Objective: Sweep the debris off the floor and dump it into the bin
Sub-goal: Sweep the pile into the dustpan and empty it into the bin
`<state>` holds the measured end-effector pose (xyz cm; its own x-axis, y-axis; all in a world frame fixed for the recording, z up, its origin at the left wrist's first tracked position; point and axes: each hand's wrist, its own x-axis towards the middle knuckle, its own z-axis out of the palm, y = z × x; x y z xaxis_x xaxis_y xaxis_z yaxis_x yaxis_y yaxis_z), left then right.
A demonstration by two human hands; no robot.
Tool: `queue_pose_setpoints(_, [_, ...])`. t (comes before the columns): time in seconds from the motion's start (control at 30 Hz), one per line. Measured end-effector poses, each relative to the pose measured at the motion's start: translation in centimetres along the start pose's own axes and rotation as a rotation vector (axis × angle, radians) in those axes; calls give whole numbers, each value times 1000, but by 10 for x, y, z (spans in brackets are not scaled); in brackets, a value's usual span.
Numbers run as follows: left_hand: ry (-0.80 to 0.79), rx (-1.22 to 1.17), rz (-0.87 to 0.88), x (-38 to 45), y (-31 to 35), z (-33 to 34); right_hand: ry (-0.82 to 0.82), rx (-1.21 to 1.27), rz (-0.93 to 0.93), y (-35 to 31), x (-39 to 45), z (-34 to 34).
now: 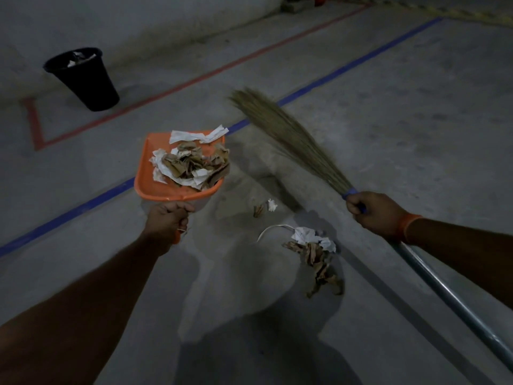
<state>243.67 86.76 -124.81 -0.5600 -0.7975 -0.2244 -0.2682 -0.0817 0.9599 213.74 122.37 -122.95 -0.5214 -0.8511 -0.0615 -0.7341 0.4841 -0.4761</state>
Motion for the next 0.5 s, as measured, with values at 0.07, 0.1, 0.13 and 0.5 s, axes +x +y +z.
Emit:
queue_pose_setpoints(0.07, [-8,-19,-9,0,-2,-1,-3,86,20,-15,20,6])
queue_pose_setpoints(0.1, [-17,-24,-10,0,-3,-2,-15,122,35,-22,28,10])
queue_pose_setpoints(0.13, [-25,-20,-9,1,-4,-3,-30,155,52,-27,35,14])
queue_pose_setpoints(0.5, [26,-10,39,20,27,-22,76,330,33,-76,92,-1])
